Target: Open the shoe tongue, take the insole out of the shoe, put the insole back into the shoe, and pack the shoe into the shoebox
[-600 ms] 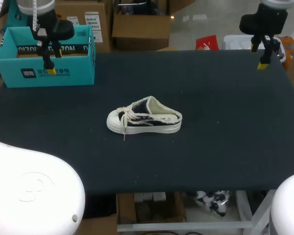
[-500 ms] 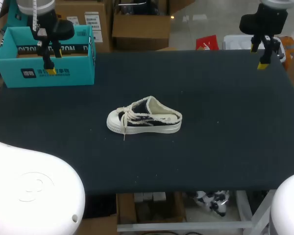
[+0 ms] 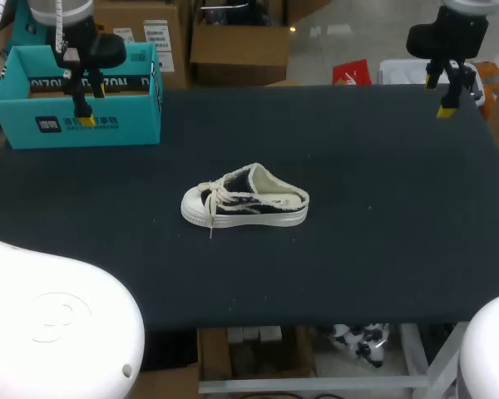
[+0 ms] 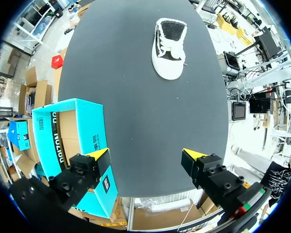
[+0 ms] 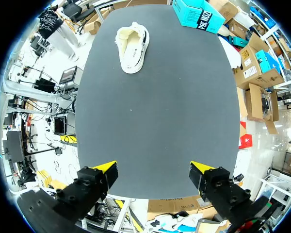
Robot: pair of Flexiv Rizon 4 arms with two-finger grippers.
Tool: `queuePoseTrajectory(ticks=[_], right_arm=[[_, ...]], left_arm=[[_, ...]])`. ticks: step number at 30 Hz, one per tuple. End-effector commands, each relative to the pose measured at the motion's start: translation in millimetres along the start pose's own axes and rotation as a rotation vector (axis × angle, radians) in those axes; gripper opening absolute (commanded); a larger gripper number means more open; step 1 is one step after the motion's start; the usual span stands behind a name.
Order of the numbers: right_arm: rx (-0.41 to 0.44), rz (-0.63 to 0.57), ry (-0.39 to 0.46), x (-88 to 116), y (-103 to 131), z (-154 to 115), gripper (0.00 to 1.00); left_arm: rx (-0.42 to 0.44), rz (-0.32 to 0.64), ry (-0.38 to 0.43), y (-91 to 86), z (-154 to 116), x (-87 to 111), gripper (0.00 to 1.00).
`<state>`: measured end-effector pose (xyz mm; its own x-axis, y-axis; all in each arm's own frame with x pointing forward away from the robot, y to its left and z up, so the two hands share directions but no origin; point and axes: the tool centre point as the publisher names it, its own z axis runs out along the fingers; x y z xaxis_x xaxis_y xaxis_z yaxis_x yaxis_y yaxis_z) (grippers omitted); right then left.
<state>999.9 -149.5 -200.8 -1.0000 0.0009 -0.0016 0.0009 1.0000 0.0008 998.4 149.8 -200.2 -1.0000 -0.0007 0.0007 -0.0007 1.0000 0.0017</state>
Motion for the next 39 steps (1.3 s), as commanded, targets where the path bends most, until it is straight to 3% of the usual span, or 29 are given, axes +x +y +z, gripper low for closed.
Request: queuePoseTrajectory(ticks=[1,11,16,21,25,29,31,34,39], right_arm=[[0.000,0.000,0.000,0.0,-0.2,-0.3,1.00],[0.000,0.000,0.000,0.0,-0.2,-0.3,1.00],[-0.147,0.027,-0.014,12.8,26.1,14.0,1.00],[-0.299,0.074,-0.042,32.6,54.7,31.0,1.00],[-0.387,0.113,-0.050,44.7,79.7,46.6,1.00],[-0.448,0.101,-0.039,52.1,110.3,65.6,1.00],[-0.460,0.083,-0.019,52.8,122.2,74.4,1.00],[-0.523,0.068,0.004,53.2,133.0,80.2,1.00],[-0.523,0.068,0.004,53.2,133.0,80.2,1.00]], left_arm=[[0.001,0.001,0.000,0.1,0.4,-0.3,1.00],[-0.006,0.006,0.010,-5.6,0.1,3.1,1.00],[0.010,-0.106,0.034,-19.6,-3.9,13.4,1.00],[0.025,-0.317,0.079,-31.3,0.2,23.7,1.00],[0.033,-0.403,0.091,-45.4,3.6,33.0,1.00],[0.082,-0.507,0.153,-66.5,12.8,42.6,1.00],[0.136,-0.510,0.217,-76.0,17.0,46.4,1.00],[0.136,-0.510,0.217,-76.0,17.0,46.4,1.00],[0.136,-0.510,0.217,-76.0,17.0,46.4,1.00]])
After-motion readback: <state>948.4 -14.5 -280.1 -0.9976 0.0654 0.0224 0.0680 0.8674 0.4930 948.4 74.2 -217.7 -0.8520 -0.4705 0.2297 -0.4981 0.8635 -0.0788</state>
